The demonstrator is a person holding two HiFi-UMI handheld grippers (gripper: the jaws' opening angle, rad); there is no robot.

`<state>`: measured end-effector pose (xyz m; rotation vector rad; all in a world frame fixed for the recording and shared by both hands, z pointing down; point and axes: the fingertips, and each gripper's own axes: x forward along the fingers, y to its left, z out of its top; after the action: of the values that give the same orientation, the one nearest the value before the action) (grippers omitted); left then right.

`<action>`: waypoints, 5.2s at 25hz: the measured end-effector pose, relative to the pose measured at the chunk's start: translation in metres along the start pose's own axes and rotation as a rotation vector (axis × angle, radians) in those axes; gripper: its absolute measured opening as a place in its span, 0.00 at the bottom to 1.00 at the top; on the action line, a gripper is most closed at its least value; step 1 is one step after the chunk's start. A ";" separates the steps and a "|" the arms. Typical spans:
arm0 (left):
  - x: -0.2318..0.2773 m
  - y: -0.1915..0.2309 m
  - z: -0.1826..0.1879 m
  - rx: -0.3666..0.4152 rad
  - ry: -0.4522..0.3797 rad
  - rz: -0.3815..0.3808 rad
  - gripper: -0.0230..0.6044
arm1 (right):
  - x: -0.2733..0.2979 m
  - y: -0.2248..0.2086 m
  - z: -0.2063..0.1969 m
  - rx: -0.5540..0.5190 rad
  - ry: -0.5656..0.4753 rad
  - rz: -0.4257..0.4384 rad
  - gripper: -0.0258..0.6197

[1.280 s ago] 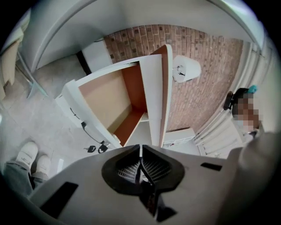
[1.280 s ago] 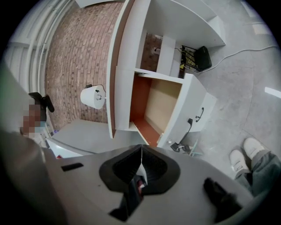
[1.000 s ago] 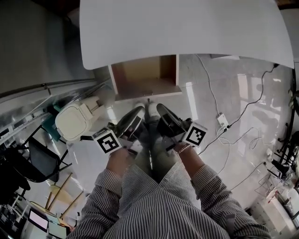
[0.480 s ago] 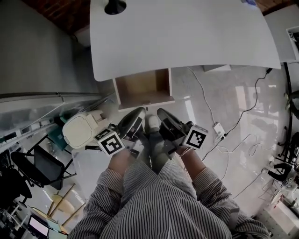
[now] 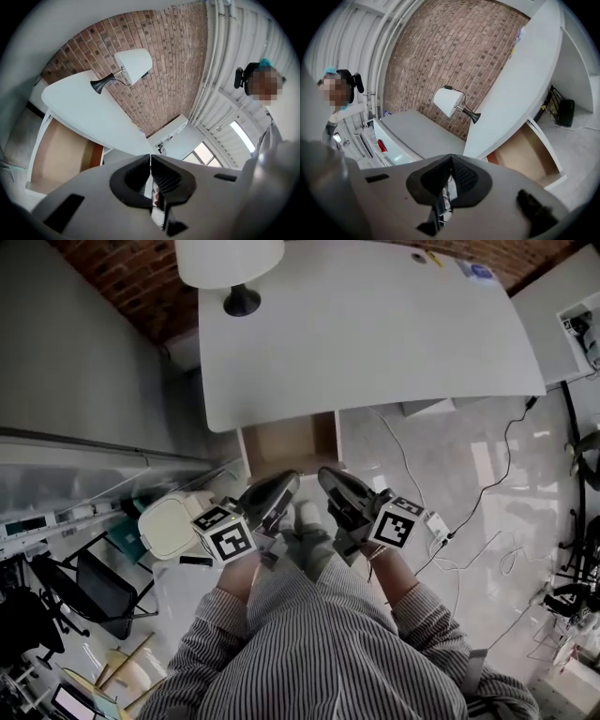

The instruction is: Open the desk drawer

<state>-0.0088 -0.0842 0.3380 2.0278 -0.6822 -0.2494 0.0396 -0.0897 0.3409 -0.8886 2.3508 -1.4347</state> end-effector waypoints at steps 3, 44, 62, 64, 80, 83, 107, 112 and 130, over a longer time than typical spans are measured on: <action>0.003 -0.010 0.010 -0.008 0.023 -0.022 0.06 | 0.006 0.015 0.014 -0.036 -0.019 0.003 0.07; 0.016 -0.079 0.108 0.347 -0.152 0.031 0.06 | 0.024 0.086 0.102 -0.446 -0.086 -0.063 0.07; 0.014 -0.077 0.102 0.419 -0.097 0.076 0.06 | 0.032 0.087 0.081 -0.547 0.006 -0.060 0.07; 0.014 -0.080 0.100 0.424 -0.092 0.066 0.06 | 0.033 0.089 0.077 -0.549 0.019 -0.055 0.07; 0.008 -0.093 0.076 0.453 -0.041 0.046 0.06 | 0.017 0.099 0.058 -0.612 0.050 -0.062 0.06; 0.008 -0.097 0.072 0.465 -0.038 0.045 0.06 | 0.011 0.097 0.053 -0.605 0.053 -0.077 0.06; 0.003 -0.103 0.053 0.482 0.003 0.063 0.06 | -0.007 0.093 0.048 -0.575 0.037 -0.129 0.07; 0.002 -0.100 0.050 0.474 0.005 0.068 0.06 | -0.010 0.089 0.047 -0.587 0.033 -0.149 0.07; 0.009 -0.092 0.045 0.446 -0.003 0.083 0.06 | -0.014 0.075 0.056 -0.587 0.017 -0.176 0.07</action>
<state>0.0126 -0.0851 0.2377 2.4129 -0.8822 -0.0521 0.0504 -0.0969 0.2473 -1.2471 2.8171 -0.7931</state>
